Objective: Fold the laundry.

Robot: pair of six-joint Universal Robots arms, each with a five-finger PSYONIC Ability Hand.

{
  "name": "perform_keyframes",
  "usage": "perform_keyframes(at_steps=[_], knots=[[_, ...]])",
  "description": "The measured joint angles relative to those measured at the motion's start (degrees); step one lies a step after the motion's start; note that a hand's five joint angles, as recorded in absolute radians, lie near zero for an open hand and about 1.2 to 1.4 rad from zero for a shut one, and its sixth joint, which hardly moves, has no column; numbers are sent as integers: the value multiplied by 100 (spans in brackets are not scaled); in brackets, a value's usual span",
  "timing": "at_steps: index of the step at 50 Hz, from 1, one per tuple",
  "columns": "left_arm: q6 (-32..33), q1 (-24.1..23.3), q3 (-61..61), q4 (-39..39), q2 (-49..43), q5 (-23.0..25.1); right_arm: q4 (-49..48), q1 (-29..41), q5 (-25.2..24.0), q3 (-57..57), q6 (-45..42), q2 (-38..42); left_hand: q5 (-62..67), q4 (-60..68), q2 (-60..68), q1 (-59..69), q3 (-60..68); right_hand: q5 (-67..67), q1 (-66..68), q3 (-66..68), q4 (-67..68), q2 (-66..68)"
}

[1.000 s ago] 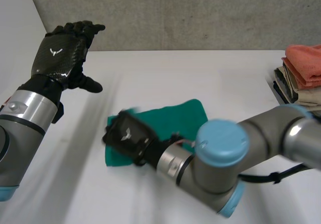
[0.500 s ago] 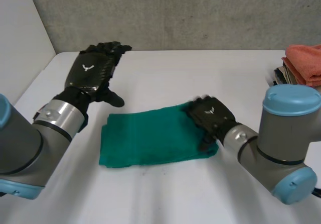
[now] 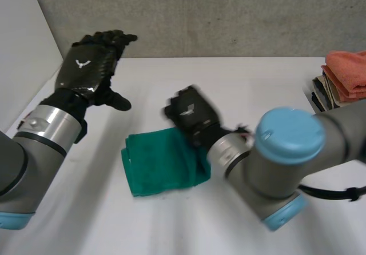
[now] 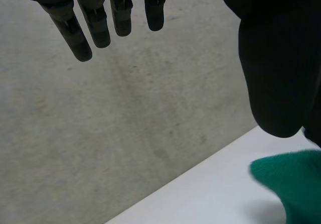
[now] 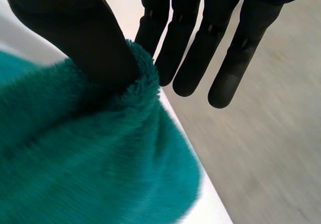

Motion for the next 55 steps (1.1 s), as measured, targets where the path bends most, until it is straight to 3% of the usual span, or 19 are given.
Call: perform_keyframes(at_steps=[5, 7, 8, 9, 10, 11, 21, 25, 31, 38, 43, 48, 55], knots=[[2, 103, 40, -193, 77, -412, -202, 642, -818, -18, 84, 508, 1, 1, 0, 3, 0, -265, -165, -336, -365, -376], [6, 110, 68, -271, 73, -622, -208, 747, -1021, -13, 146, 630, 0, 0, 0, 1, 0, -1425, -1198, -1615, -1546, -1607], [9, 108, 88, -319, 62, -746, -201, 781, -1100, -7, 223, 679, 0, 0, 0, 1, 0, -2820, -2447, -2850, -2880, -2880], [11, 107, 99, -340, 55, -801, -198, 788, -1124, -6, 260, 692, 0, 0, 0, 1, 0, -3058, -2801, -3076, -3110, -3227], [17, 96, 138, -419, 22, -980, -176, 768, -1190, -3, 506, 719, 1, 0, 0, 1, 0, -4525, -4196, -4488, -4528, -4552], [20, 85, 161, -461, -3, -1062, -158, 719, -1206, -2, 709, 708, 1, 0, 0, 1, 0, -5115, -4759, -5174, -5175, -5199], [2, -468, 594, -807, -778, -1301, 499, -477, -1040, -77, 3304, -196, 0, 0, 0, 0, 0, -5459, -4999, -5581, -5621, -5513], [6, -877, 846, -902, -1366, -1308, 1212, -773, -884, -373, 3741, -183, 0, 0, 0, 0, 0, -5459, -4999, -5581, -5621, -5513], [47, -1229, 1082, -1161, -2048, -1430, 2042, -794, -727, -970, 3512, 355, 3, 0, 0, 1, 0, -5459, -4999, -5581, -5621, -5513], [319, -1346, 1271, -1733, -2653, -2149, 2726, -662, -719, -1812, 3119, 1224, 0, 1, 1, 3, 0, -5459, -4999, -5581, -5621, -5513], [867, -1325, 1305, -2046, -2926, -2531, 3049, -547, -663, -2232, 2921, 1742, 6, 19, 14, 20, 12, -5459, -4999, -5581, -5621, -5513], [1226, -1294, 1275, -2114, -2956, -2577, 3150, -497, -472, -2325, 2581, 1857, 22, 19, 14, 20, 14, -5459, -4999, -5581, -5620, -5513], [1408, -1295, 1420, -2080, -2335, -2282, 2881, -462, 280, -1941, 1538, 1282, 16, 19, 14, 20, 14, -5459, -4999, -5581, -5621, -5513]])
